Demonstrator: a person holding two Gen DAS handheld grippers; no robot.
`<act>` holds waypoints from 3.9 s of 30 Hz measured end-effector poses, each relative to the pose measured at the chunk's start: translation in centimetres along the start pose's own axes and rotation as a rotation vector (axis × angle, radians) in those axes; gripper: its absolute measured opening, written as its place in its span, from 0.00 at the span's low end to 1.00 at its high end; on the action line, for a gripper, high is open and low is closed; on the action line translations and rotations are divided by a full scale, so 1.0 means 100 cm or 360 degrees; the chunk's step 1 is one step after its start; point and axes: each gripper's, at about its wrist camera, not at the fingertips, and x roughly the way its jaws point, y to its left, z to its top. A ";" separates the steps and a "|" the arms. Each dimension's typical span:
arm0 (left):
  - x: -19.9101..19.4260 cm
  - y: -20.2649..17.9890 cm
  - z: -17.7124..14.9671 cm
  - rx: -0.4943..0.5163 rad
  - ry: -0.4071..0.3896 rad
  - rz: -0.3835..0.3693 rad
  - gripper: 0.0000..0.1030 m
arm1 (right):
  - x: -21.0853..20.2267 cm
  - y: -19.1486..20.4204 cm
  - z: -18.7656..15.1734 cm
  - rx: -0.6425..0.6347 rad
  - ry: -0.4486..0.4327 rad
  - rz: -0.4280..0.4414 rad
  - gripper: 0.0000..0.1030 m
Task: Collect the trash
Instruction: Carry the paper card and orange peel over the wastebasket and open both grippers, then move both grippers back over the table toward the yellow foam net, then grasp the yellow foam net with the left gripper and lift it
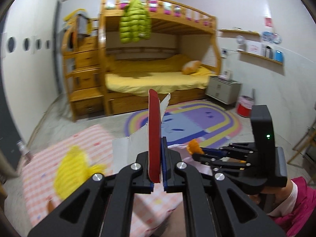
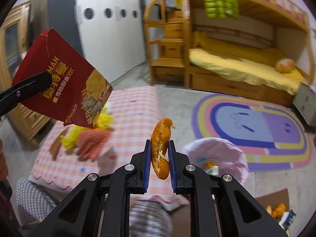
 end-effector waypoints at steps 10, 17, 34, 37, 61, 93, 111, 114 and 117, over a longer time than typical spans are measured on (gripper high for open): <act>0.118 -0.041 -0.012 -0.0056 0.0247 -0.0353 0.03 | 0.019 -0.079 -0.034 0.0217 0.0120 -0.0201 0.17; 0.182 -0.054 -0.009 -0.0049 0.0355 -0.0483 0.04 | 0.049 -0.115 -0.051 0.0318 0.0190 -0.0241 0.17; 0.243 -0.030 -0.005 -0.0245 0.0425 -0.0472 0.72 | 0.141 -0.158 -0.064 0.0444 0.0392 -0.0292 0.44; 0.242 -0.023 -0.005 -0.0268 0.0433 -0.0447 0.85 | 0.131 -0.158 -0.063 0.0472 0.0370 -0.0317 0.46; 0.240 -0.057 -0.016 -0.0046 0.0626 -0.0593 0.76 | 0.052 -0.175 -0.070 0.0597 0.0181 -0.0407 0.46; 0.090 0.032 -0.049 -0.0219 0.0365 0.0251 0.81 | 0.002 -0.066 -0.027 0.0303 0.0050 -0.0076 0.46; -0.028 0.138 -0.131 -0.0566 0.0345 0.0746 0.86 | 0.034 0.105 -0.007 -0.0159 0.0174 0.0240 0.62; -0.028 0.149 -0.132 -0.0600 0.0336 0.0745 0.86 | 0.042 0.118 -0.004 -0.0196 0.0185 0.0235 0.62; -0.016 0.155 -0.124 -0.0579 0.0337 0.0766 0.86 | 0.044 0.123 0.004 -0.0207 0.0162 0.0217 0.62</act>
